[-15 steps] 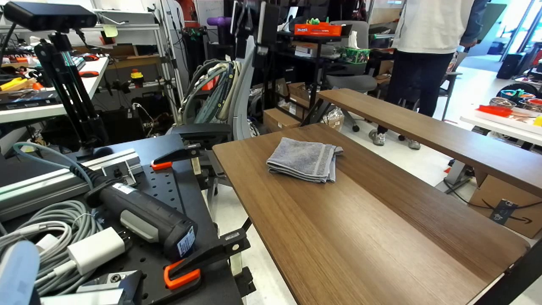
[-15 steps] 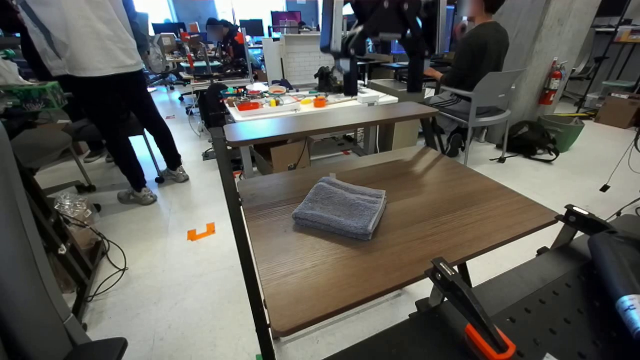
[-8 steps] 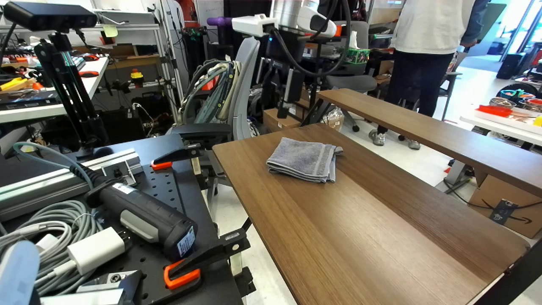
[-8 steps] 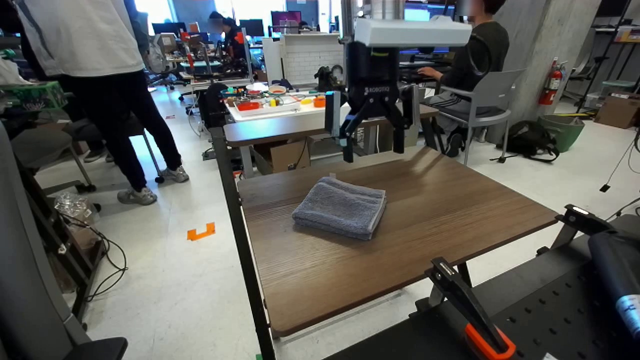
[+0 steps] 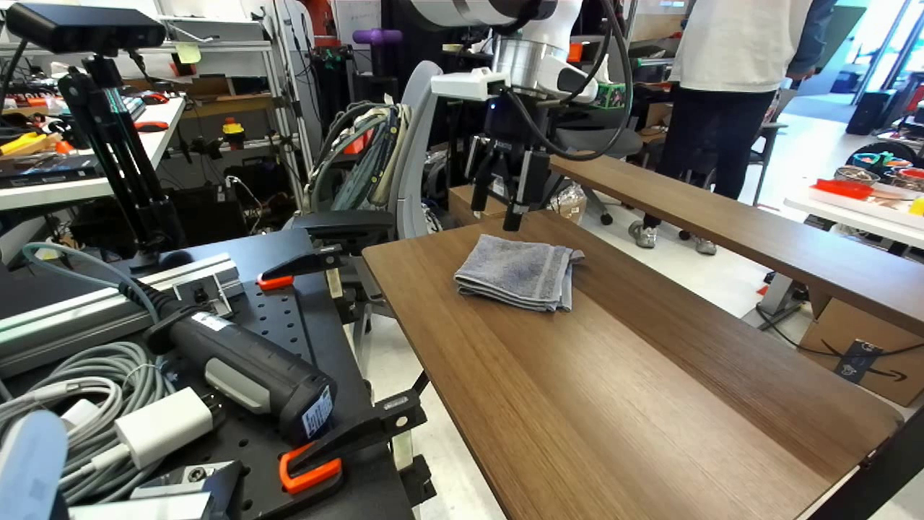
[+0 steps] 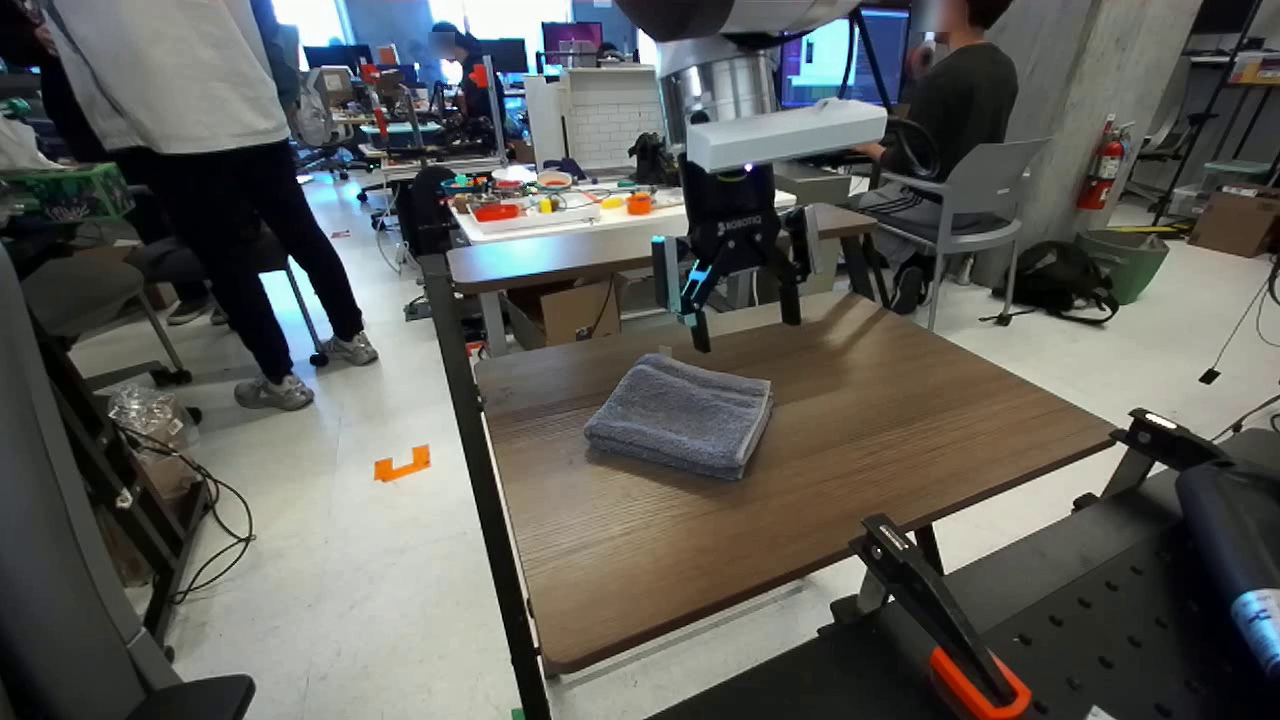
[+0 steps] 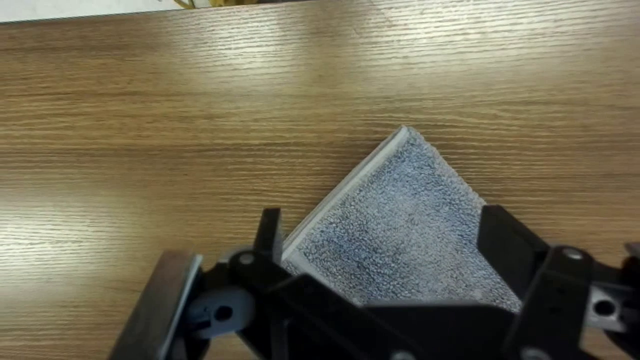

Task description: Slide the towel to the right

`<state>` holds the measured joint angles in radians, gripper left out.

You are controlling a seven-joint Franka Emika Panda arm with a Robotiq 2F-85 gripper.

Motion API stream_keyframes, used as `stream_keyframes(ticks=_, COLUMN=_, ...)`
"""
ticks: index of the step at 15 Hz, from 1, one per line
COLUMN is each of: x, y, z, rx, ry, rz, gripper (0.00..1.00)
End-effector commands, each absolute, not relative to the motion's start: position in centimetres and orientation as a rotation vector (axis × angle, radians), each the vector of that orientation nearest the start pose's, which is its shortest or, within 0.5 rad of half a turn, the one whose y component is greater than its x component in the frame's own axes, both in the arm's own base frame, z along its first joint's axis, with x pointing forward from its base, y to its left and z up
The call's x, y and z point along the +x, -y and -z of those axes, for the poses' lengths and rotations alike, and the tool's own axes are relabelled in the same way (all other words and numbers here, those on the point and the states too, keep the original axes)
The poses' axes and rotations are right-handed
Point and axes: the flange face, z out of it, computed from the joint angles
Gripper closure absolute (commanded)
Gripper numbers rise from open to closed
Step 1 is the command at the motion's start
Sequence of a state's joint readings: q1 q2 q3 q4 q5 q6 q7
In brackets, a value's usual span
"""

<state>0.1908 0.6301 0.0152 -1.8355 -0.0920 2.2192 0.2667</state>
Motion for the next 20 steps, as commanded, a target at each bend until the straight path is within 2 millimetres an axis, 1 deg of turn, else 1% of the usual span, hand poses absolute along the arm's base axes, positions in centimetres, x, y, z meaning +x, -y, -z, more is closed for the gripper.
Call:
stream_keyframes(ticks=1, x=60.8, y=-12.1, z=-16.6, rx=-3.218, ry=0.005, rz=-0.265, gripper=0.00)
stream_keyframes(ticks=2, x=61.1, y=-12.2, z=-16.4, rx=-3.194, ry=0.002, rz=-0.230, gripper=0.00)
stream_keyframes(ticks=4, x=61.9, y=-12.5, z=-15.6, rx=-3.160, ry=-0.032, rz=-0.083, gripper=0.00)
stream_keyframes(ticks=6, x=62.4, y=-12.8, z=-14.5, rx=-3.126, ry=-0.054, rz=0.057, gripper=0.00)
stream_keyframes(ticks=7, x=62.5, y=-13.0, z=-13.8, rx=-3.109, ry=-0.056, rz=0.094, gripper=0.00)
stream_keyframes(ticks=11, x=62.3, y=-13.5, z=-9.9, rx=-3.065, ry=-0.056, rz=0.131, gripper=0.00)
stream_keyframes(ticks=14, x=62.0, y=-14.1, z=-7.6, rx=-3.045, ry=-0.039, rz=0.143, gripper=0.00)
stream_keyframes(ticks=17, x=62.1, y=-14.1, z=-6.0, rx=-3.037, ry=-0.036, rz=0.161, gripper=0.00)
stream_keyframes(ticks=20, x=62.3, y=-13.3, z=-4.8, rx=-3.052, ry=-0.055, rz=0.176, gripper=0.00)
